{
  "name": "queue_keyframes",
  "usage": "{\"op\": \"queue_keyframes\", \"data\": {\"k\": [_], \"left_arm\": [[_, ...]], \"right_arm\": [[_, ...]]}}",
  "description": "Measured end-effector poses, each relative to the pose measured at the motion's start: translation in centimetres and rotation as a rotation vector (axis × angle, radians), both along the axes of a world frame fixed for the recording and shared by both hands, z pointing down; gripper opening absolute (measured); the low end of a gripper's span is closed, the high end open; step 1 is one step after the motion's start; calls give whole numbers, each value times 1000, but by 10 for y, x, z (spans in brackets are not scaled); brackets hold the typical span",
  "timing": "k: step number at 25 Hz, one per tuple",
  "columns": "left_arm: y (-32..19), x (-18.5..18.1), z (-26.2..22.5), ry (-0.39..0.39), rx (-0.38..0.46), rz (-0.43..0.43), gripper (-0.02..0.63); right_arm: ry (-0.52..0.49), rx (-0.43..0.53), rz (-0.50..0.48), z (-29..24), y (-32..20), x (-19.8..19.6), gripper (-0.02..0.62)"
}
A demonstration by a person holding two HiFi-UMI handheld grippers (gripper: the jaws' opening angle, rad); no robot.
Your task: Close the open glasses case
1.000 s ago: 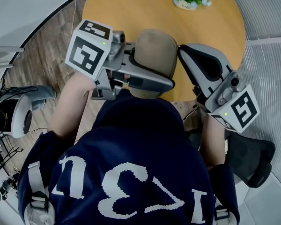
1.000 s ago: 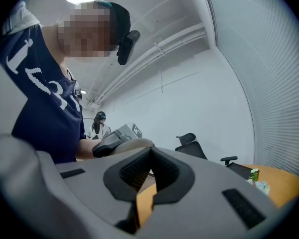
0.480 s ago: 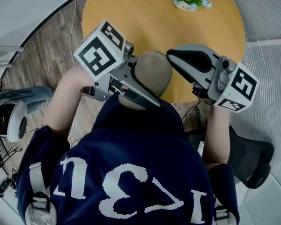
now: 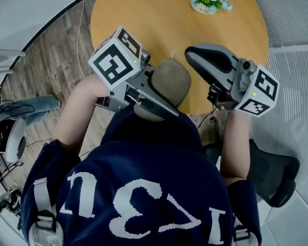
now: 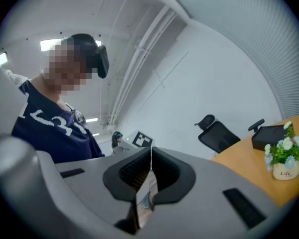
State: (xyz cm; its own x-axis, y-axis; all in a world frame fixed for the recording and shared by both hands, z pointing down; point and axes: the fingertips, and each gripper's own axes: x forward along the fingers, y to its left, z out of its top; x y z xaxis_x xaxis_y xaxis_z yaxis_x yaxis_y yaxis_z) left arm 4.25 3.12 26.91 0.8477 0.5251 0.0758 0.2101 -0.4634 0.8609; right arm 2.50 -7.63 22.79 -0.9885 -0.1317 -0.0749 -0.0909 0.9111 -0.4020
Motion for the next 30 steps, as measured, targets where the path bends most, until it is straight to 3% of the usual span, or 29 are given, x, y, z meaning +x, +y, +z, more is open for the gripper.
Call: {"op": "queue_keyframes", "data": {"k": [4, 8, 11, 15, 22, 30], "left_arm": [[-40, -7, 9, -4, 51, -185, 291], [-99, -25, 3, 27, 176, -501, 291], [-145, -52, -11, 59, 317, -786, 291], [-180, -85, -25, 27, 558, -1035, 291], [-196, -124, -19, -189, 942, -1257, 291], [-191, -140, -25, -189, 1025, -1382, 290]], "right_arm": [[-52, 77, 266, -15, -35, 31, 26], [-17, 185, 519, -23, -55, 61, 26], [19, 245, 665, -24, -63, 77, 25], [51, 274, 764, -21, -66, 83, 26], [95, 299, 841, -11, -58, 81, 26], [136, 285, 891, 0, -57, 83, 25]]}}
